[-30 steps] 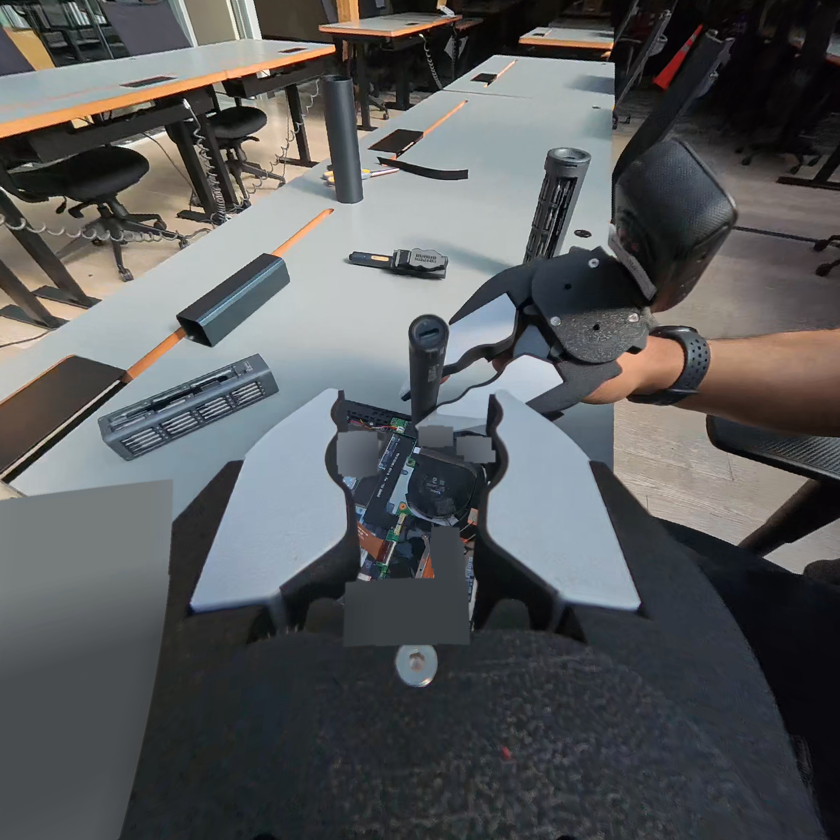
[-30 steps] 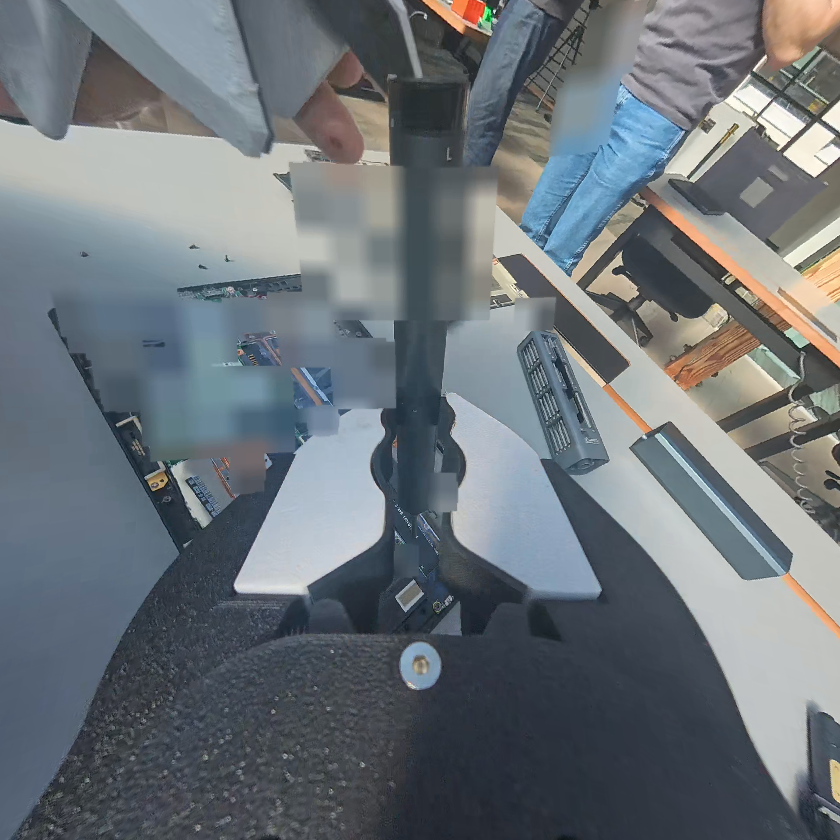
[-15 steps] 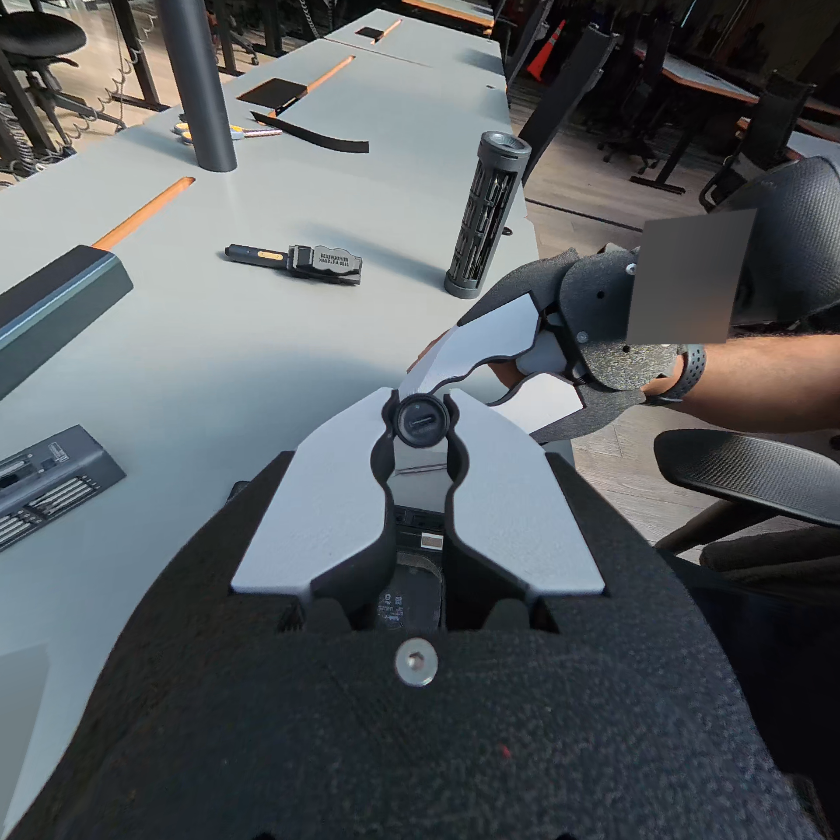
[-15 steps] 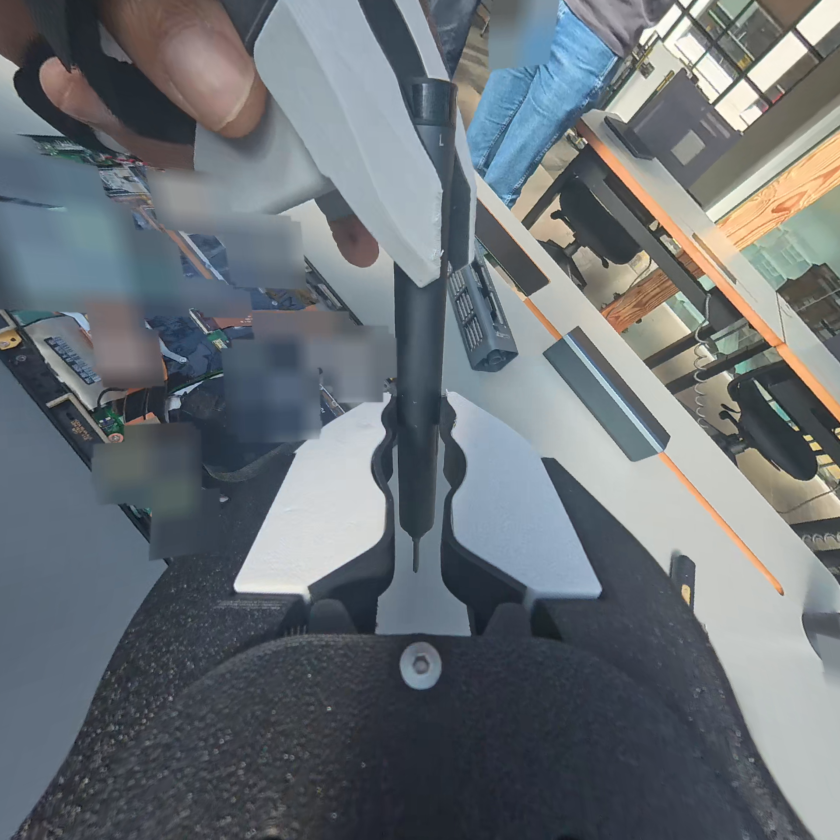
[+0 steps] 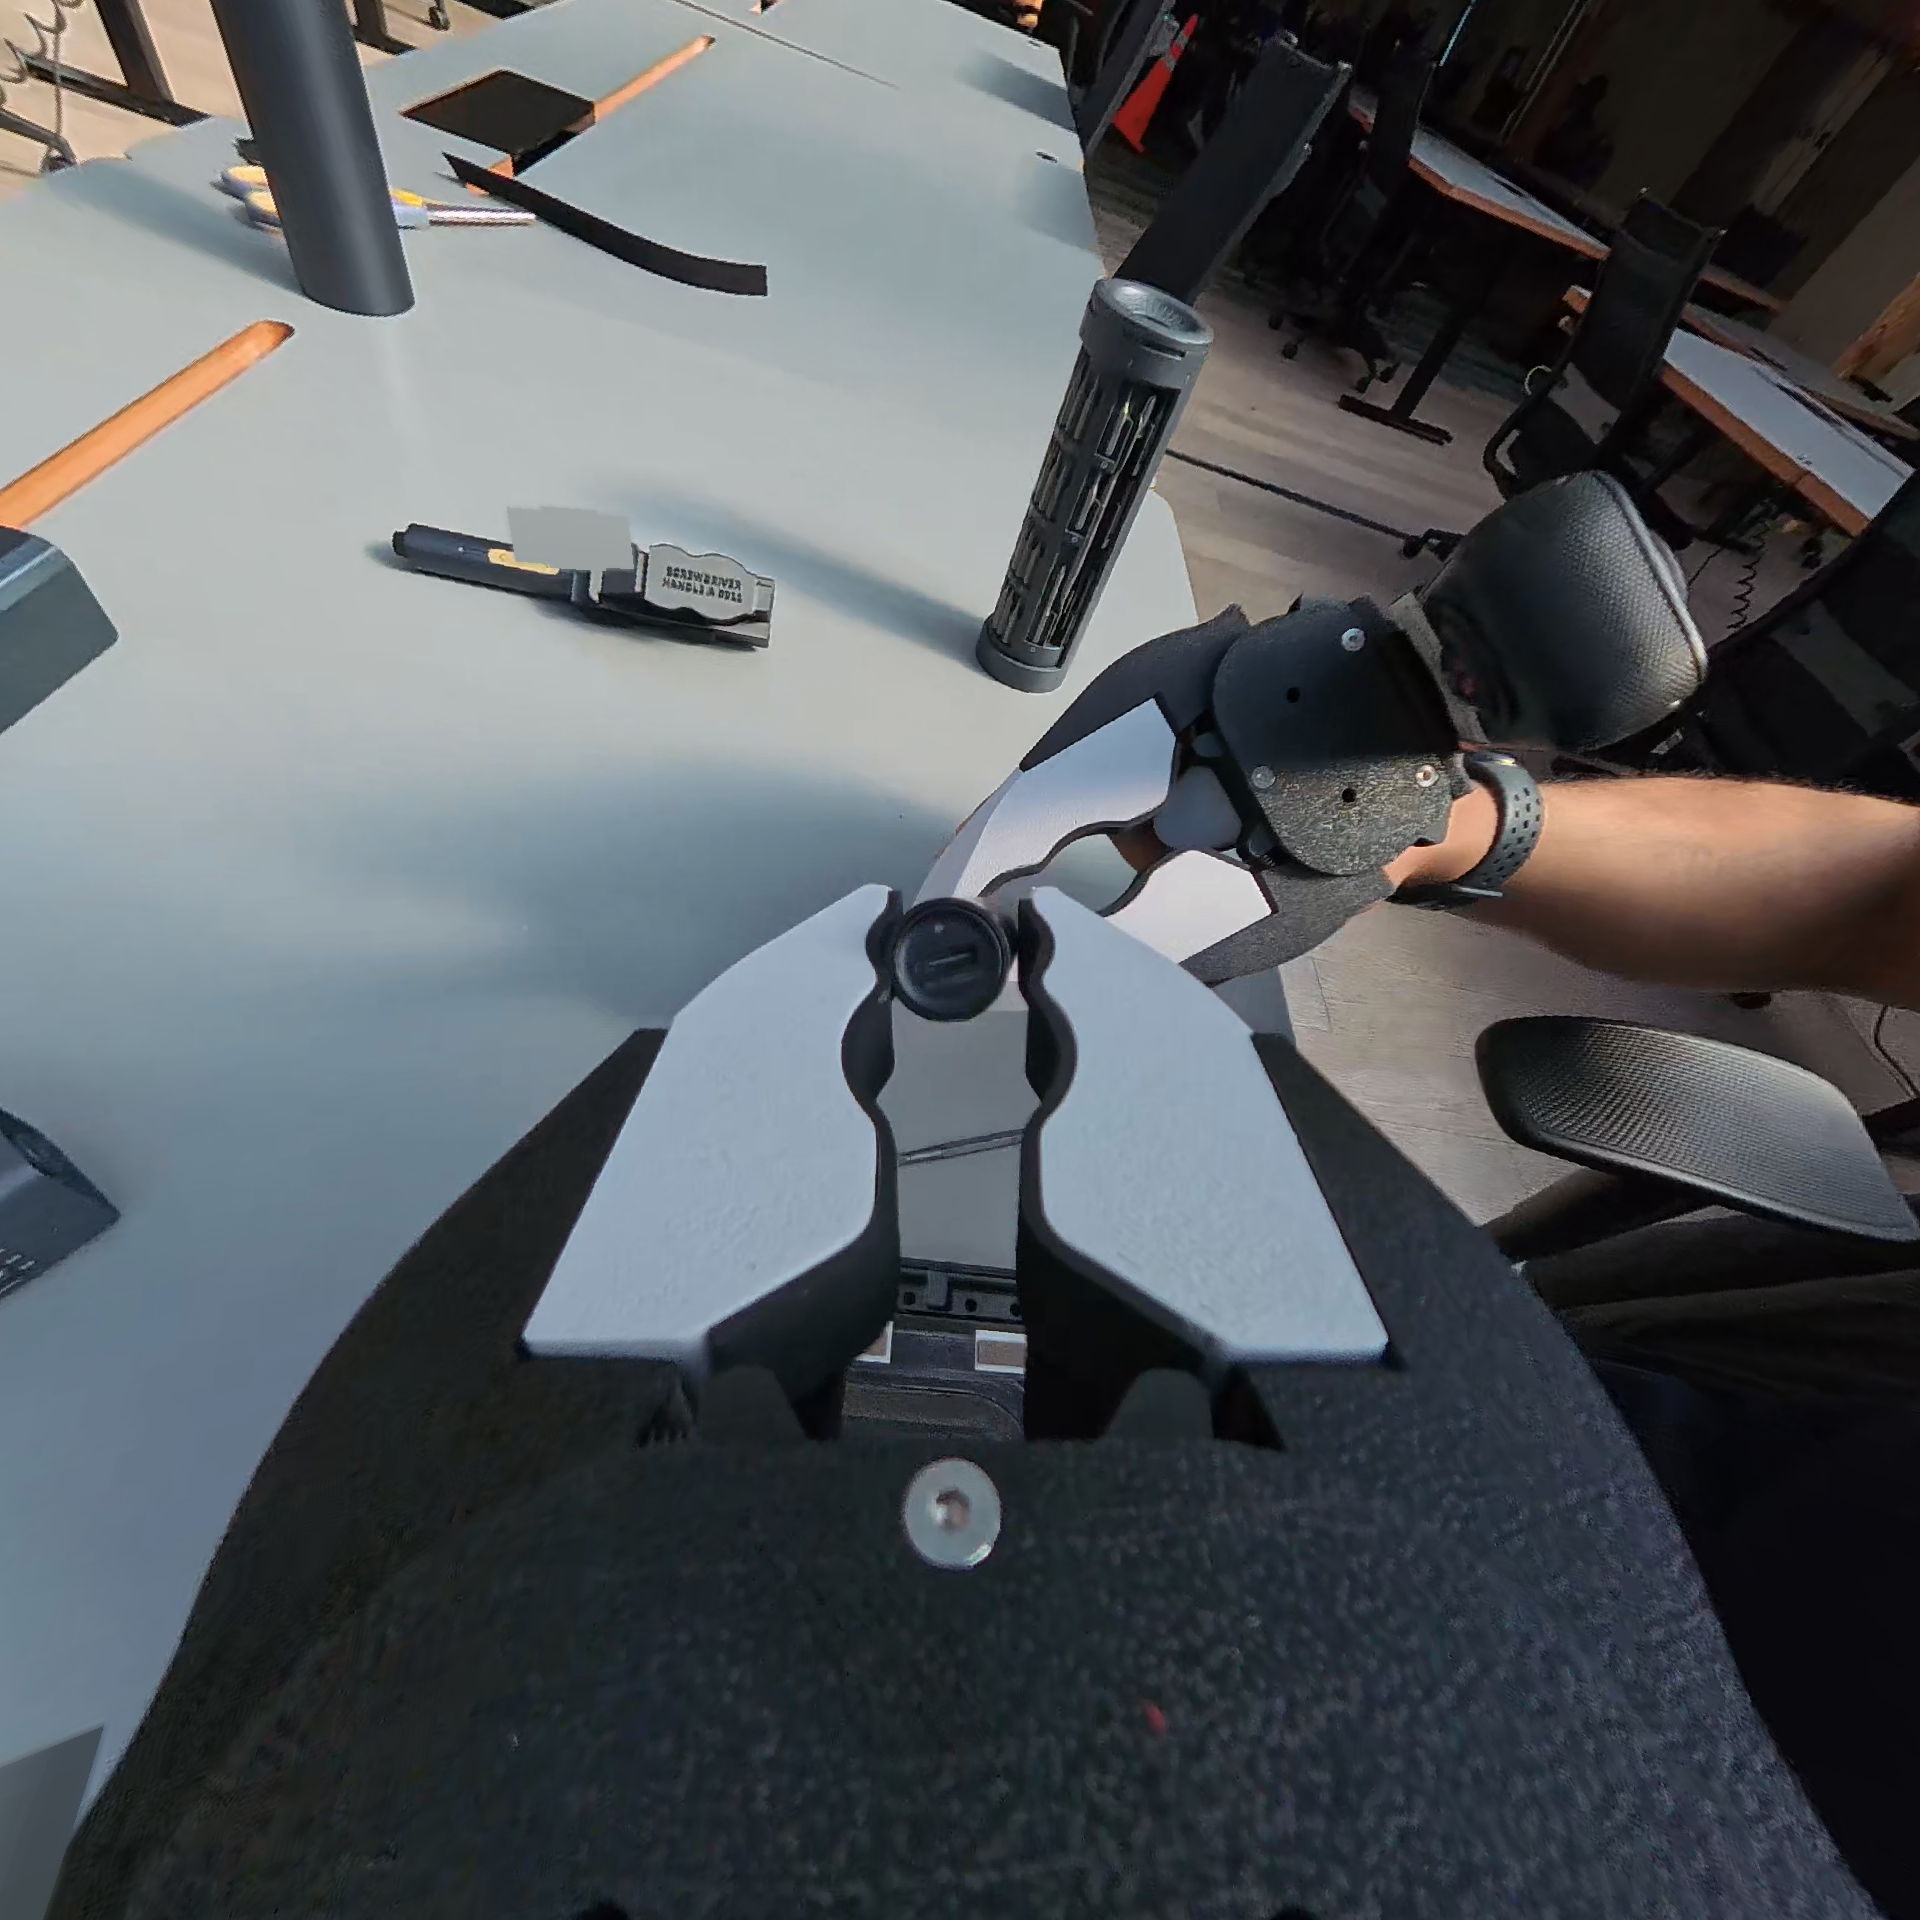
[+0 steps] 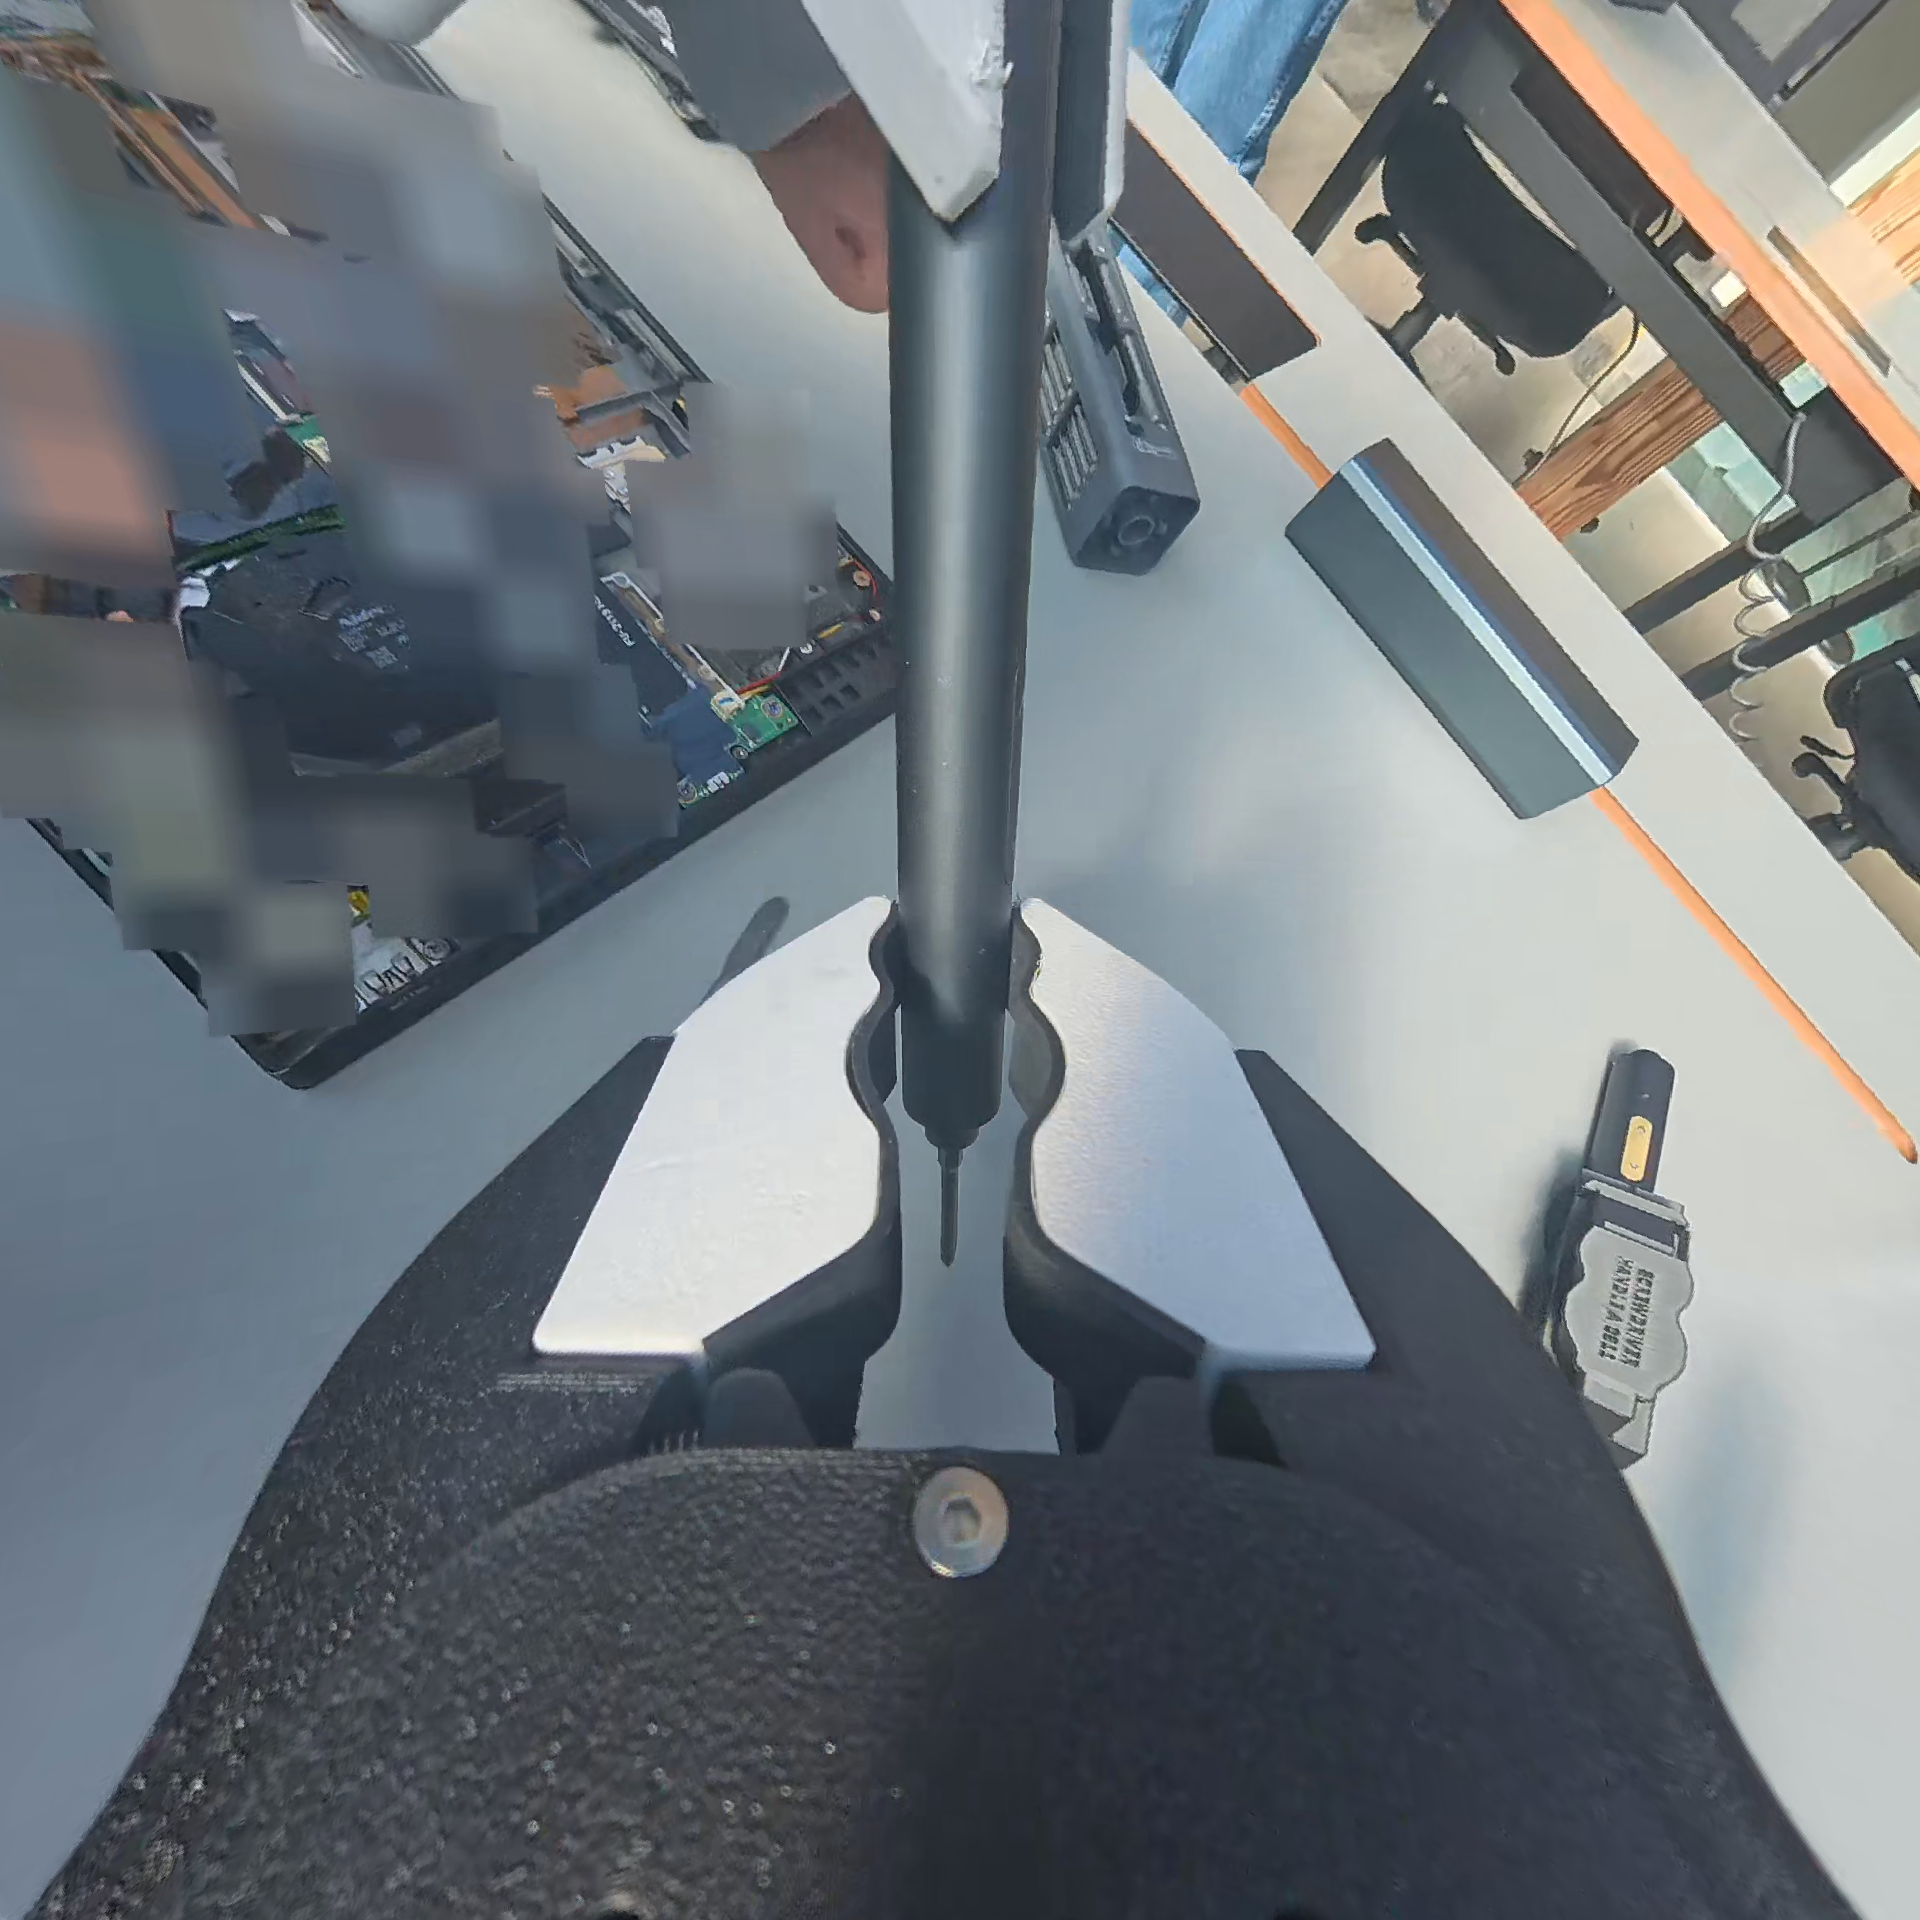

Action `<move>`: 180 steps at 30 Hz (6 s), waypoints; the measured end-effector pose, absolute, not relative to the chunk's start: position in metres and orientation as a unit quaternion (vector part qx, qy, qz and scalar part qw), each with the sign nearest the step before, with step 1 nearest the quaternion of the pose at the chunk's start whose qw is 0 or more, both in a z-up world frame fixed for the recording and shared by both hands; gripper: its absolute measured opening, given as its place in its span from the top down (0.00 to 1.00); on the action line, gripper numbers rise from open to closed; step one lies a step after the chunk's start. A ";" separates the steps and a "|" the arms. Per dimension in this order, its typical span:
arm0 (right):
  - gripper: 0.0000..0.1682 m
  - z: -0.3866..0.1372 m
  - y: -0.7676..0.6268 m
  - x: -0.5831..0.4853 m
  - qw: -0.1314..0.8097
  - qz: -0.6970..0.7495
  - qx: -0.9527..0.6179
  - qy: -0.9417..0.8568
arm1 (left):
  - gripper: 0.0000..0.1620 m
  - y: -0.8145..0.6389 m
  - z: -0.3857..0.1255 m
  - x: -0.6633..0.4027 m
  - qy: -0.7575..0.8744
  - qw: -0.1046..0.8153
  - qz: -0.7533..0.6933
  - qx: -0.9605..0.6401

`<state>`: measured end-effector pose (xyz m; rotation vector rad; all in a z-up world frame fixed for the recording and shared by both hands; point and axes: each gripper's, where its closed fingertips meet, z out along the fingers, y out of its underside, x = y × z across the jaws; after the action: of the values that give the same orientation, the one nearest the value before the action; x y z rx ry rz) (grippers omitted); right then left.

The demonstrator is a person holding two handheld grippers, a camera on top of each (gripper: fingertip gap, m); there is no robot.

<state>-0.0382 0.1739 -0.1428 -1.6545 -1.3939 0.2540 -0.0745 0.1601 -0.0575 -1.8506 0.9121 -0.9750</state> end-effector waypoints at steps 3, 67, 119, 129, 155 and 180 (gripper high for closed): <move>0.90 -0.160 0.189 -0.021 0.437 0.078 -0.692 -0.569 | 0.83 0.173 -0.077 -0.087 0.351 0.426 -0.340 -0.761; 0.83 -0.175 0.004 -0.221 0.327 0.279 -0.585 -0.688 | 1.00 -0.078 -0.176 -0.323 0.106 0.454 -0.161 -0.870; 0.70 -0.181 0.003 -0.206 0.272 0.348 -0.583 -0.682 | 1.00 -0.065 -0.198 -0.364 0.046 0.410 -0.098 -0.906; 0.68 -0.184 -0.009 -0.210 0.257 0.352 -0.570 -0.696 | 1.00 -0.070 -0.199 -0.342 0.038 0.408 -0.131 -0.903; 0.57 -0.198 0.017 -0.227 0.315 0.271 -0.583 -0.698 | 1.00 -0.065 -0.181 -0.330 0.037 0.439 -0.198 -0.876; 0.48 -0.195 0.020 -0.224 0.260 0.341 -0.591 -0.684 | 1.00 -0.047 -0.183 -0.331 0.010 0.426 -0.254 -0.868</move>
<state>-0.2241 0.0198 -0.1952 -1.6002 -1.8526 0.9228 -0.3307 -0.0466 -0.1833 -2.1712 0.0247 -0.6350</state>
